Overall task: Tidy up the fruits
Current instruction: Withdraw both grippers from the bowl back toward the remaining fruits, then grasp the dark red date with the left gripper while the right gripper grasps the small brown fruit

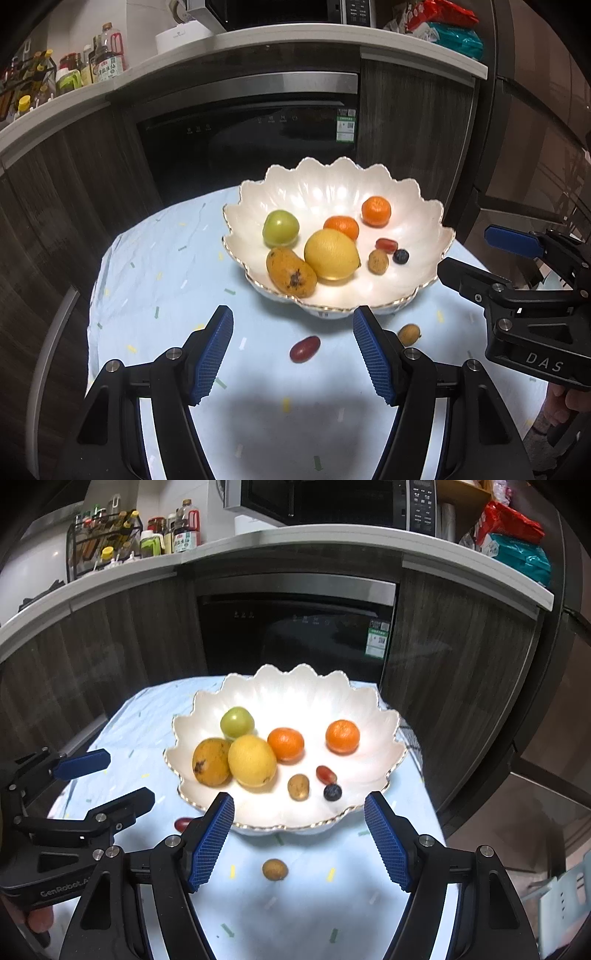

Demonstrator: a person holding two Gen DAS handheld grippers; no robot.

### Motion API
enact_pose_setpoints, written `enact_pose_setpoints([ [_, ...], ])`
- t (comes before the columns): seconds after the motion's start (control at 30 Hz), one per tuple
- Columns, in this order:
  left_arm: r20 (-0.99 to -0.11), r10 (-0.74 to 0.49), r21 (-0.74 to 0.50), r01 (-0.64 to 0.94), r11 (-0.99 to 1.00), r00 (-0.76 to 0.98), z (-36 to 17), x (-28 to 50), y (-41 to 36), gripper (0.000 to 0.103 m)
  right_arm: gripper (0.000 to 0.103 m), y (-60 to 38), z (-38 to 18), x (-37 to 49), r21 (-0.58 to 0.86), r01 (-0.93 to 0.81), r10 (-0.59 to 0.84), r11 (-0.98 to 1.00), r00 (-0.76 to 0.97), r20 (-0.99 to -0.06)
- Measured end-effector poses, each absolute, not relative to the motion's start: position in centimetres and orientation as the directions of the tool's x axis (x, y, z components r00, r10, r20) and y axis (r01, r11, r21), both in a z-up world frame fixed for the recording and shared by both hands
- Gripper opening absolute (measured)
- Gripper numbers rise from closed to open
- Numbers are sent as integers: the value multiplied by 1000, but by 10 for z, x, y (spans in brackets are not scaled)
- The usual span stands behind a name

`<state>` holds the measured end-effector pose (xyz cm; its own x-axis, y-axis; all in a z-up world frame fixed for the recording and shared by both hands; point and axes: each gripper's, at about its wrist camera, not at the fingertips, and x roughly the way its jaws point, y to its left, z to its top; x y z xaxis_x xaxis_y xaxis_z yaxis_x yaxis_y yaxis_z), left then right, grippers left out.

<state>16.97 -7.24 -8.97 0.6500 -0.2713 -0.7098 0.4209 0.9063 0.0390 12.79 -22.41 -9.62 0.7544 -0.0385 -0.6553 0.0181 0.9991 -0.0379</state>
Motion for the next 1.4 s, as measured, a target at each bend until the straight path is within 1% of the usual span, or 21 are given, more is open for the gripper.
enact_pose_setpoints([
  [0.4, -724, -300, 32, 464, 885, 621, -115, 171, -74, 66, 74, -221, -122, 126, -36, 8, -30, 999, 731, -681],
  [0.83, -744, -347, 44, 560, 827, 571, -139, 183, -71, 66, 74, -208, -145, 127, -48, 9, -39, 999, 723, -690],
  [1.07, -754, -370, 58, 617, 785, 542, -151, 190, -71, 64, 74, -206, -162, 132, -39, 40, -56, 998, 697, -715],
  [1.17, -761, -377, 66, 642, 764, 527, -156, 194, -73, 61, 73, -206, -168, 133, -42, 45, -61, 998, 679, -731],
  [1.23, -767, -382, 70, 658, 750, 516, -159, 196, -75, 56, 72, -205, -172, 135, -39, 47, -60, 998, 670, -740],
  [1.33, -773, -382, 76, 671, 737, 507, -163, 199, -76, 49, 67, -204, -179, 135, -35, 47, -57, 998, 657, -752],
  [1.4, -774, -386, 75, 678, 731, 502, -164, 200, -76, 49, 65, -204, -182, 136, -27, 47, -52, 999, 651, -758],
])
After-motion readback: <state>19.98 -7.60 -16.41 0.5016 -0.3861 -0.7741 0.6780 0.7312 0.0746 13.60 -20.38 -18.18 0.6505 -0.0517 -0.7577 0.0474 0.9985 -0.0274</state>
